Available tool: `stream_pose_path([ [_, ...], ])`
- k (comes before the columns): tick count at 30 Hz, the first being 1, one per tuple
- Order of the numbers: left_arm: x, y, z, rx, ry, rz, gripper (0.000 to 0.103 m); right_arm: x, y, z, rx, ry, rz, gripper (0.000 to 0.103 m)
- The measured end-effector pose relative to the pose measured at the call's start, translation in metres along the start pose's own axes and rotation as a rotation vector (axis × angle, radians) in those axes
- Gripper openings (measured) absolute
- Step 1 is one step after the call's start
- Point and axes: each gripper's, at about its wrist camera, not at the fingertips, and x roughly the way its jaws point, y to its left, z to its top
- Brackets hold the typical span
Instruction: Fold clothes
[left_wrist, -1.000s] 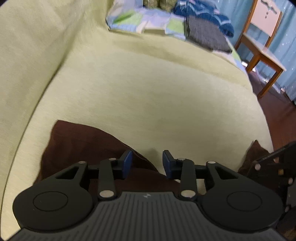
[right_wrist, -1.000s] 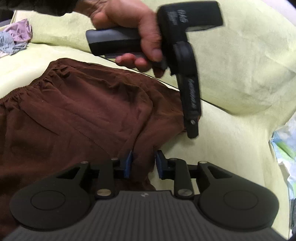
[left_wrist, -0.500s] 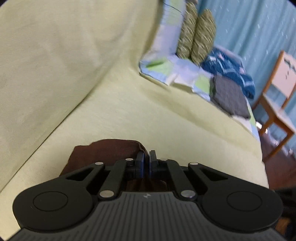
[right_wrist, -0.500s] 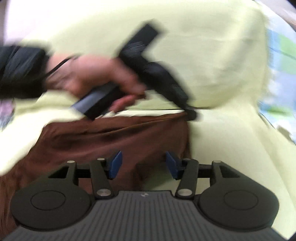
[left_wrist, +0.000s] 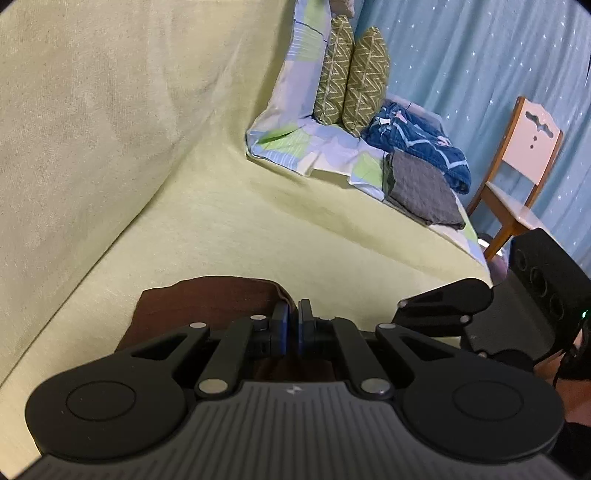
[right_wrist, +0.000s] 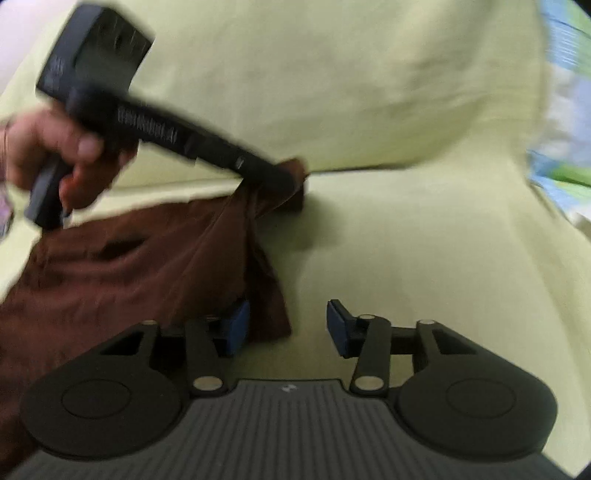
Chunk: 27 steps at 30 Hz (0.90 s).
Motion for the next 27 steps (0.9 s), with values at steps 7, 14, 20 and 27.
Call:
stream_pose_path([
  [7, 0.015, -0.008, 0.0, 0.041, 0.016, 0.074, 0.027, -0.018, 0.003, 0.004, 0.009, 0.02, -0.064, 0.003],
  [14, 0.007, -0.006, -0.003, 0.052, 0.005, 0.114, 0.058, -0.054, -0.029, -0.012, 0.119, 0.066, -0.259, 0.003],
  [20, -0.005, 0.034, -0.011, 0.058, 0.063, 0.311, 0.057, -0.052, -0.029, -0.025, 0.15, 0.077, -0.247, 0.004],
  [27, 0.02, 0.064, -0.013, 0.018, 0.17, 0.272, 0.004, -0.047, -0.027, -0.032, 0.156, 0.062, -0.252, 0.005],
])
